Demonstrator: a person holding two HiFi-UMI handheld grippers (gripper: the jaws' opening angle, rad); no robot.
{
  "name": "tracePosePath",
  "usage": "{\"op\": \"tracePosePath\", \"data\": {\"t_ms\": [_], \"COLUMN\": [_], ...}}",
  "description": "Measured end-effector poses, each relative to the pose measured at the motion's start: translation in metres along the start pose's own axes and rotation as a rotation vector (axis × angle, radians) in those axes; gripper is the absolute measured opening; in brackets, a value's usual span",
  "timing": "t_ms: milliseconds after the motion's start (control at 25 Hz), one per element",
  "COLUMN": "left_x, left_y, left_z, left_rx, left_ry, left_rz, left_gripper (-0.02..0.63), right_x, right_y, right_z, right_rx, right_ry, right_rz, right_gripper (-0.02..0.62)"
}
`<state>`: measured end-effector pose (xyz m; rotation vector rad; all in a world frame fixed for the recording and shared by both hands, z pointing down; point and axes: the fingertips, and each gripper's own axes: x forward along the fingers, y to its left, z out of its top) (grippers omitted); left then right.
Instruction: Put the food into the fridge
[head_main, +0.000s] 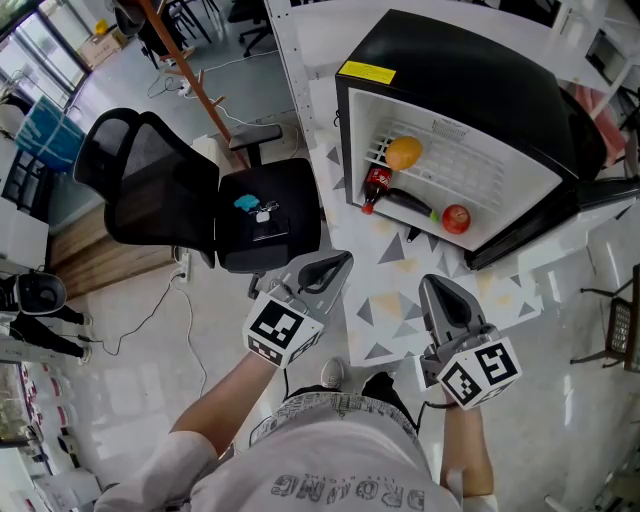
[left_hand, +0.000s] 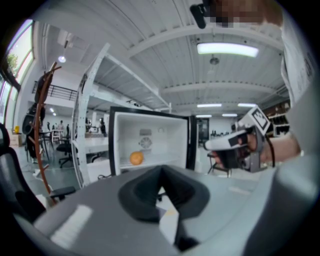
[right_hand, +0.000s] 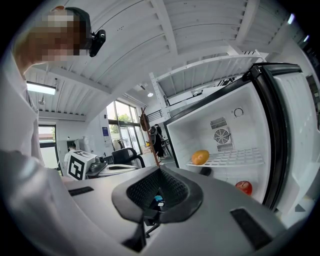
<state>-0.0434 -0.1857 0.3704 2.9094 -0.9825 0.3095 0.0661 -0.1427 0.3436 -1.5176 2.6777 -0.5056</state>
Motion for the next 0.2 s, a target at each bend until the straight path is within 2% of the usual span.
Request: {"op": "tracePosePath", "data": {"t_ms": [200], "left_x": [0.0028], "left_y": [0.0002], "left_z": [0.0002], "left_rx": [-0.001], "left_ry": [0.0], "left_rz": [-0.002], "left_gripper": [0.008], "right_x": [0.001], "right_y": [-0.0027], "right_z": [0.0006], "right_rx": [-0.001], "right_ry": [0.0], "right_rz": [-0.001], "right_gripper": [0.0]}}
